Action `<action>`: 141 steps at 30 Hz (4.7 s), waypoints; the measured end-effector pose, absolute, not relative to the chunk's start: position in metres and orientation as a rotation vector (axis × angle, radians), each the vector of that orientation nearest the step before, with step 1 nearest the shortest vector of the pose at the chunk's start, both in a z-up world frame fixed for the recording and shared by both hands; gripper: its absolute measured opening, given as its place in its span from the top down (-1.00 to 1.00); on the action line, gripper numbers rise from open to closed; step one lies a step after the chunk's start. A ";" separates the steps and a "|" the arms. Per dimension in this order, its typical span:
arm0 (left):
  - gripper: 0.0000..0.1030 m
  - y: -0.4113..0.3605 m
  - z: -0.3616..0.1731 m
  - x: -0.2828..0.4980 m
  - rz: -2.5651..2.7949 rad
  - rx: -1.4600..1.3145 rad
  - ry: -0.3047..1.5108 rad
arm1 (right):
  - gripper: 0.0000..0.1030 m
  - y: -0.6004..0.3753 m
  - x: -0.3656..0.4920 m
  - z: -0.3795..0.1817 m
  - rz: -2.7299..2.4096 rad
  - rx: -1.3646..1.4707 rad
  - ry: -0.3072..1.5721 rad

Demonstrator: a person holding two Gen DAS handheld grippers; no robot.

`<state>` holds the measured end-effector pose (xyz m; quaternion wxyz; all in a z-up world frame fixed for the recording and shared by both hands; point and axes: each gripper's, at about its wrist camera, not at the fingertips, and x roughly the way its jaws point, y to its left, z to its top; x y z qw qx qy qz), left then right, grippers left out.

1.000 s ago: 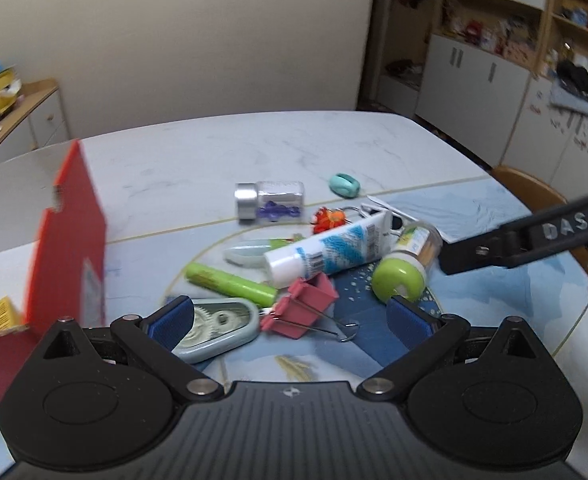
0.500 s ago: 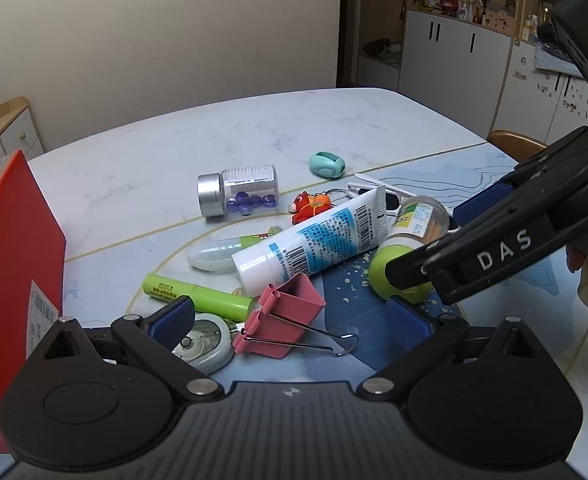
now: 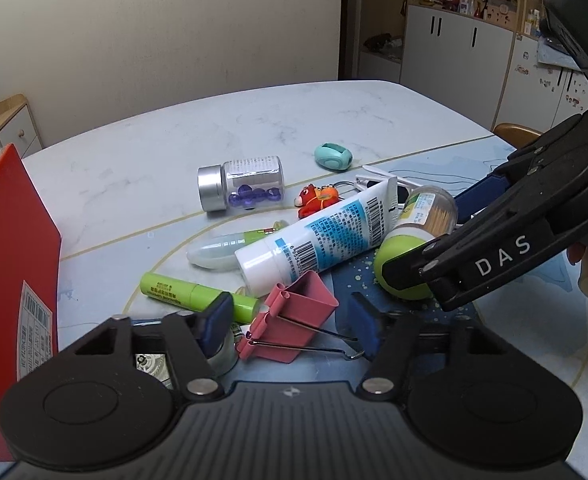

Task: Organize rigid objects
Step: 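Grasp the pink binder clip with the left gripper while the right gripper grasps the green-capped toothpick jar, then carry the binder clip and toothpick jar with both grippers into the box, then open both grippers to release the clip and toothpick jar in the box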

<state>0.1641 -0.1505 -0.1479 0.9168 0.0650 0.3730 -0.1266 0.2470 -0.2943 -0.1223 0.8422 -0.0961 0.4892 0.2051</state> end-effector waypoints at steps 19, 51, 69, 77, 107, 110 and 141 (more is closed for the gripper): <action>0.24 -0.146 -0.134 0.153 -0.300 0.088 0.775 | -0.67 -0.305 0.228 -0.110 0.408 -0.149 1.036; 0.24 -0.028 -0.014 0.104 -0.134 -0.088 0.711 | -0.67 -0.241 0.161 -0.010 0.550 -0.181 0.907; 0.24 0.116 0.005 0.109 0.037 -0.116 0.694 | -0.67 -0.119 0.155 0.010 0.674 -0.272 0.852; 0.24 0.167 -0.014 0.131 0.076 -0.152 0.747 | -0.67 -0.057 0.164 0.003 0.692 -0.330 0.857; 0.23 0.200 -0.113 0.249 0.032 -0.058 1.105 | -0.67 0.077 0.240 -0.086 0.611 -0.455 0.980; 0.23 0.201 -0.119 0.253 0.025 -0.069 1.126 | -0.67 0.077 0.242 -0.087 0.613 -0.444 1.003; -0.24 0.199 -0.101 0.241 0.023 -0.126 1.068 | -0.72 0.053 0.238 -0.068 0.607 -0.386 1.037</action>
